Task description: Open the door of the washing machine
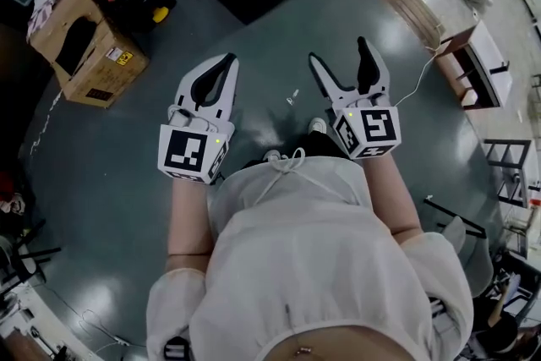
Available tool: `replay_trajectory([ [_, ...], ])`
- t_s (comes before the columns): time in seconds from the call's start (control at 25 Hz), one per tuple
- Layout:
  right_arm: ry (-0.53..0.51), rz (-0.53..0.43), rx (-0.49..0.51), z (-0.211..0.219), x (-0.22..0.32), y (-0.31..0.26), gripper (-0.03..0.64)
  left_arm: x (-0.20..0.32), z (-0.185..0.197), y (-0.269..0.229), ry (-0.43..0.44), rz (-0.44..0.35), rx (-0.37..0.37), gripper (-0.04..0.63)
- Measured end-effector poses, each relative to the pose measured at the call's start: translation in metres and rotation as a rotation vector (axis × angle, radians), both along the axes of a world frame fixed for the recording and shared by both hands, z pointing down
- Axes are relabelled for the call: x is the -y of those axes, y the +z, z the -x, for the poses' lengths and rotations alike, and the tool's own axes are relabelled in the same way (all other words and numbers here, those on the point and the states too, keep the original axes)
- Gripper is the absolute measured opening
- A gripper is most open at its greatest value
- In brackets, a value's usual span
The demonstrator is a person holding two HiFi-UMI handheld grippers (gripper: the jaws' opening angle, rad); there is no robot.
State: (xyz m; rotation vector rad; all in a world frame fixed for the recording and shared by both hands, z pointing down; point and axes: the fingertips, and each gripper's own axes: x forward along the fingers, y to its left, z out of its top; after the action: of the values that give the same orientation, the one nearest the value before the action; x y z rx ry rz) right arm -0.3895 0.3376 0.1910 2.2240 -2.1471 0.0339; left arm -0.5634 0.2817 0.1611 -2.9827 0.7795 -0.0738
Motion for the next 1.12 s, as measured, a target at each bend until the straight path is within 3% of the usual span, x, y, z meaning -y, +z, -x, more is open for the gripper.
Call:
replay_trajectory([
  [0.24,-0.014,0.023,0.0,-0.032,0.044,0.004,0.426,0.04,-0.021,0.007,-0.04,0.02,0.018,0.021],
  [0.48,-0.061,0.049,0.018,-0.086,0.119,0.023,0.426,0.1,-0.067,0.021,-0.101,0.033,0.054,0.021],
  [0.88,-0.194,0.137,0.023,-0.217,0.277,0.042,0.425,0.24,-0.195,0.034,-0.23,0.084,0.065,0.021],
  [1.12,-0.288,0.196,0.022,-0.273,0.358,0.06,0.425,0.31,-0.262,0.043,-0.295,0.1,0.063,0.021],
])
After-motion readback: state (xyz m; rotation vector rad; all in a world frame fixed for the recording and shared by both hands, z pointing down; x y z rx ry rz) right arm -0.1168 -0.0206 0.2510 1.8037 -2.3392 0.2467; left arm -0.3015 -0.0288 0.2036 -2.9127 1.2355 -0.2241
